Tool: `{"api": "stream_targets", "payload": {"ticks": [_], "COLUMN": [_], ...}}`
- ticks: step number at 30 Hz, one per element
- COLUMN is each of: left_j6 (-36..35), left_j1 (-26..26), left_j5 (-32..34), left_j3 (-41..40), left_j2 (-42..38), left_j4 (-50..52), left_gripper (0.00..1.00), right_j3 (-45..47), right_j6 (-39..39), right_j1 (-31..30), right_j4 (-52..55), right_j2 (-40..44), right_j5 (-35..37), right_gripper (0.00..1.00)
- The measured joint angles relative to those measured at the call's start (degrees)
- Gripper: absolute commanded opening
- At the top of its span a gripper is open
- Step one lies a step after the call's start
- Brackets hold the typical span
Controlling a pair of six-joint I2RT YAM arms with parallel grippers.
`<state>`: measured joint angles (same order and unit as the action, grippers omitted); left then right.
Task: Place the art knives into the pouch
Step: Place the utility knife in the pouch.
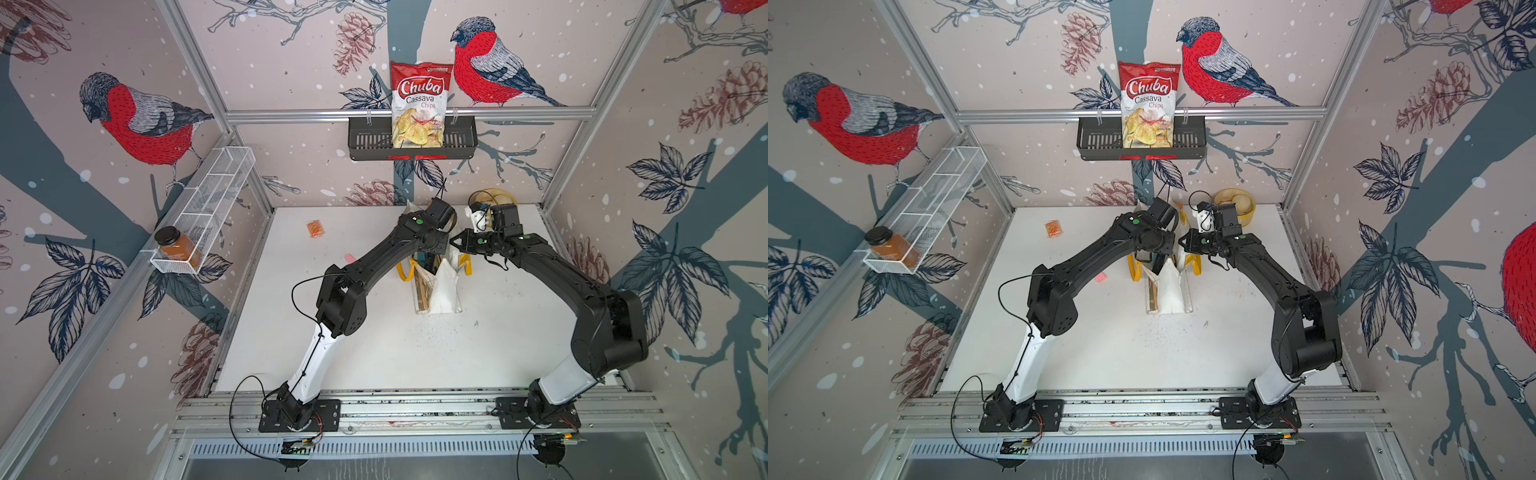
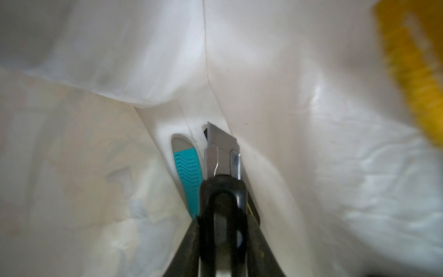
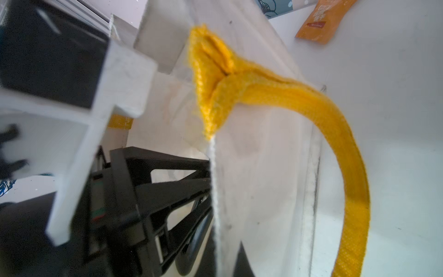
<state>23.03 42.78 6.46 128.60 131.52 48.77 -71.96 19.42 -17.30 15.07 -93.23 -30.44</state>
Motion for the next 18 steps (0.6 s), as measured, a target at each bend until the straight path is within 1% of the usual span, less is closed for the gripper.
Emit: {"api": "stream_targets", "payload": {"ticks": [8,13,18], "left_j6": [-3.98,-6.05,-6.45], "left_j1": [0.04,0.00,0.35], "left_j5": [-0.83,-4.28,-7.30], "left_j3": [-0.17,0.11,1.81], "left_j2": [1.44,1.75,2.91], "left_j4": [0.59,1.16,1.36], "left_gripper": [0.29,0.29,0.30], "right_j3": [0.24,0.24,0.24], "right_j6": [0.04,0.07,0.26], "right_j1": [-0.02,-0.44,-0.68], "right_j4": [-0.02,-0.07,-0.92], "right_j2": [0.17,0.11,-0.35], "right_j5": [-0.02,-0.02,0.04], "right_gripper": [0.00,0.00,0.00]}}
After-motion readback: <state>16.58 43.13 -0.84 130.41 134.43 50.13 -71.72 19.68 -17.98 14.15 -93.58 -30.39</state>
